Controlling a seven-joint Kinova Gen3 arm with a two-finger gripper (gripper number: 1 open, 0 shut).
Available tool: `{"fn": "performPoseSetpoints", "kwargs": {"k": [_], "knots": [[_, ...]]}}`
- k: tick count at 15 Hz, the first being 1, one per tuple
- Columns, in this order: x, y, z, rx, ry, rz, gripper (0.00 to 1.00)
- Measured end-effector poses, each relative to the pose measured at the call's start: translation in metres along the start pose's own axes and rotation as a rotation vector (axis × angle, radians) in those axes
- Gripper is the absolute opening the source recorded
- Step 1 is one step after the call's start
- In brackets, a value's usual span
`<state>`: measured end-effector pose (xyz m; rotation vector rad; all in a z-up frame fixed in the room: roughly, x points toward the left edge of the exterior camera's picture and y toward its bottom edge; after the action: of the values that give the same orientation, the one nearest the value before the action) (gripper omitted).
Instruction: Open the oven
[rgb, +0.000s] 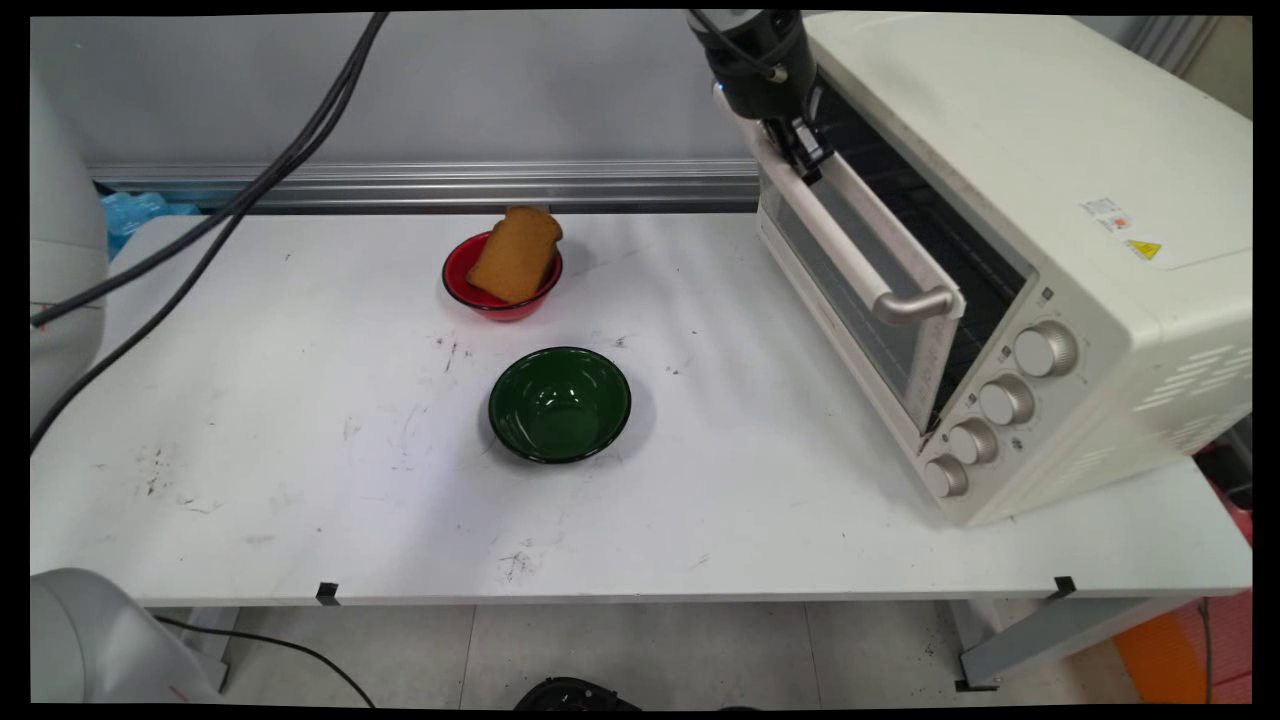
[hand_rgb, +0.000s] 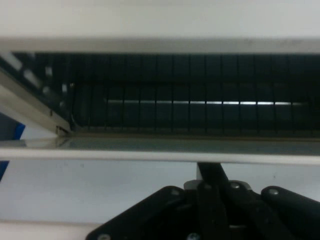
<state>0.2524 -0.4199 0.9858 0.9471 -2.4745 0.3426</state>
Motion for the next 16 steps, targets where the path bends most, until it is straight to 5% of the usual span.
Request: {"fn": "performPoseSetpoints", "kwargs": {"k": [16], "knots": [[-0.053,-0.009,0.017,-0.015,0.017,-0.046,0.0]]}}
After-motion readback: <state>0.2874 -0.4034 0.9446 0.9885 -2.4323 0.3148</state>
